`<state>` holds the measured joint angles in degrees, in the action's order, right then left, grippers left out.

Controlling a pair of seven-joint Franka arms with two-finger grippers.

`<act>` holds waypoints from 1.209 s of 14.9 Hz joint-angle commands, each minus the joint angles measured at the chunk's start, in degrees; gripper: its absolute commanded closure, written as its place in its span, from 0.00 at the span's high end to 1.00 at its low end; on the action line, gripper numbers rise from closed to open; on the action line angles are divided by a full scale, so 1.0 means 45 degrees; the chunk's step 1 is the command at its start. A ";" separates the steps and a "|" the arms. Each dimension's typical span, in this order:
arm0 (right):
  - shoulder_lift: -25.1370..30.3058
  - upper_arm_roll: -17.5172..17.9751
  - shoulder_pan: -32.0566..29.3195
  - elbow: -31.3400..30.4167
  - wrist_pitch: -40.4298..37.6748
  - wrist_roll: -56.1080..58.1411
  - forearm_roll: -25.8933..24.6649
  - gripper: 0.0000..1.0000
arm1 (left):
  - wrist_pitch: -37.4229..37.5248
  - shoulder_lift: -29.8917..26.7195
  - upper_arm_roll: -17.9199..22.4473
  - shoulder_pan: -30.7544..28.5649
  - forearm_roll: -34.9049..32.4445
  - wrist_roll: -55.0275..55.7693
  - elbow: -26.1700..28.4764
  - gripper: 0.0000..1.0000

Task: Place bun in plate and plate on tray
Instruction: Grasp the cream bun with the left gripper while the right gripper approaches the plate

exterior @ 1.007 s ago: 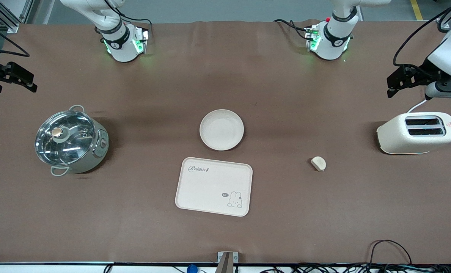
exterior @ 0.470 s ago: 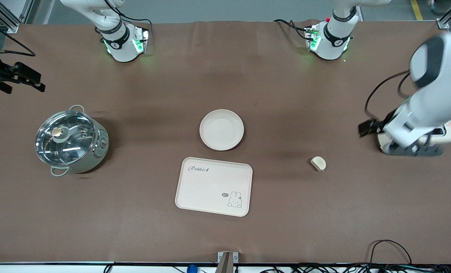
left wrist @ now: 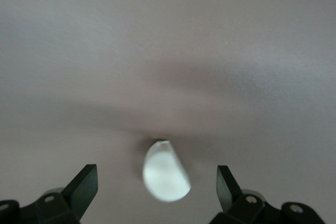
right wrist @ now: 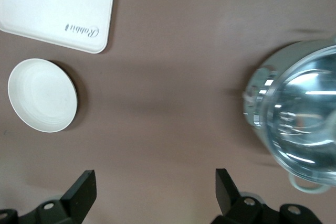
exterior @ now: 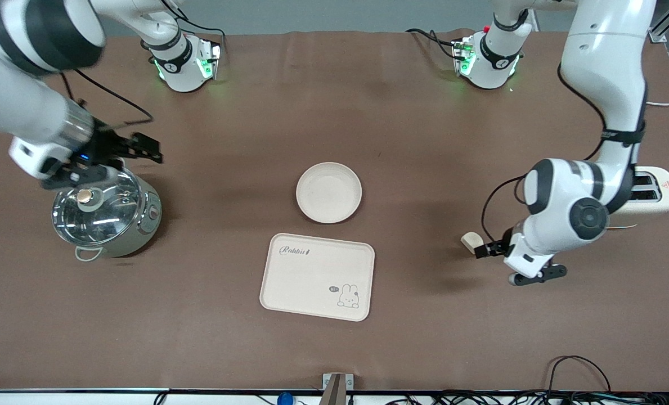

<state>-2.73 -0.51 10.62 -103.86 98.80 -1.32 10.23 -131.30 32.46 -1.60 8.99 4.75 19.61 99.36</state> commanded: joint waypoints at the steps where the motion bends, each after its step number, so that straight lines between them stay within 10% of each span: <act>1: -0.0175 -0.0101 0.0489 -0.1018 0.1086 -0.0312 0.0596 1.00 | -0.1989 -0.0612 -0.0288 -0.0024 0.0213 0.0485 0.1902 1.00; 8: -0.0505 -0.0120 0.2322 -0.3657 0.4879 -0.1108 0.1711 1.00 | -0.4141 -0.0553 -0.0542 -0.0141 0.0213 0.0428 0.3387 0.92; 10: -0.0993 -0.0120 0.2987 -0.3755 0.5133 -0.2106 0.1730 1.00 | -0.4455 -0.0592 -0.0774 -0.0083 0.0233 0.0484 0.3604 0.27; 12: -0.1364 -0.0101 0.3496 -0.4105 0.6339 -0.2906 0.1866 1.00 | -0.4456 -0.0650 -0.0835 -0.0121 0.0233 0.0505 0.3604 0.02; 18: -0.2790 -0.0101 0.5195 -0.4537 0.9037 -0.3731 0.3387 1.00 | -0.3739 -0.0982 -0.1710 0.0131 -0.0137 0.0349 0.2788 0.00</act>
<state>-14.07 -0.42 32.05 -123.60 136.41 -17.42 22.37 -150.65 30.53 -6.77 8.91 4.70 21.28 112.99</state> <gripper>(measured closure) 0.000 0.740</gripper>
